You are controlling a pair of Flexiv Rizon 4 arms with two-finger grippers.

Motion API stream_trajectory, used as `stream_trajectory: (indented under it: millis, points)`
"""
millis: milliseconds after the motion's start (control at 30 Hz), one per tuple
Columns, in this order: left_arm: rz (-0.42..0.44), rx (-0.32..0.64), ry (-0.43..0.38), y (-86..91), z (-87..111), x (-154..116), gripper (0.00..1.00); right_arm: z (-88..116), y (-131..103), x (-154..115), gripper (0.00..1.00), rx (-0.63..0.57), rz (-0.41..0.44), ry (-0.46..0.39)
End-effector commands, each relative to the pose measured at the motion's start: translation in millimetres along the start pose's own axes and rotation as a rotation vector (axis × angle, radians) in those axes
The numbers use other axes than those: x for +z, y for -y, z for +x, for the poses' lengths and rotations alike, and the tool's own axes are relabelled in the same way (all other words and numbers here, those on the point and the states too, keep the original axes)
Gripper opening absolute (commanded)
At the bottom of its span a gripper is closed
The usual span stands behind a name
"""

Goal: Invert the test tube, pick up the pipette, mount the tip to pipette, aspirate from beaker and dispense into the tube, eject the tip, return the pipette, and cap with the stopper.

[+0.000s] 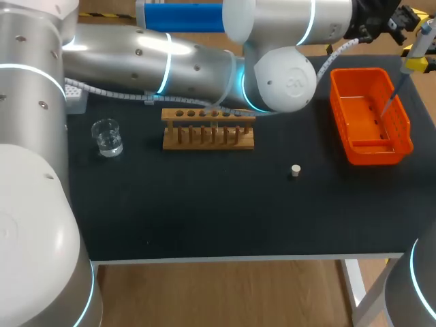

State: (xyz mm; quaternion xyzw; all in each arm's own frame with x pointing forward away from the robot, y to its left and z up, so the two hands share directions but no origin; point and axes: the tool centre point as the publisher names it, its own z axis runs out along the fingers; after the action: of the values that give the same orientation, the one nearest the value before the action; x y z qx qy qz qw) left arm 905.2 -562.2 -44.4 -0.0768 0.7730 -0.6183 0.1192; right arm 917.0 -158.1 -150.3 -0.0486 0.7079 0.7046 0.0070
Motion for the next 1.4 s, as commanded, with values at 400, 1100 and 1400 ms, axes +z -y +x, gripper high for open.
stream_trajectory:
  millis: [400, 1100, 1400]
  points:
    - [0.183, -0.005, -0.178, -4.2, -3.3, 14, 0.0, -1, -1, -2, 0.0, 0.0, 0.002, -0.004]
    - [0.179, -0.031, -0.182, -17.0, -2.3, 19, 0.0, -1, -1, -2, 0.0, 0.0, 0.002, -0.004]
    - [0.181, -0.042, -0.182, -22.3, -2.6, 20, 0.0, -1, -1, -2, 0.0, 0.0, 0.002, -0.004]
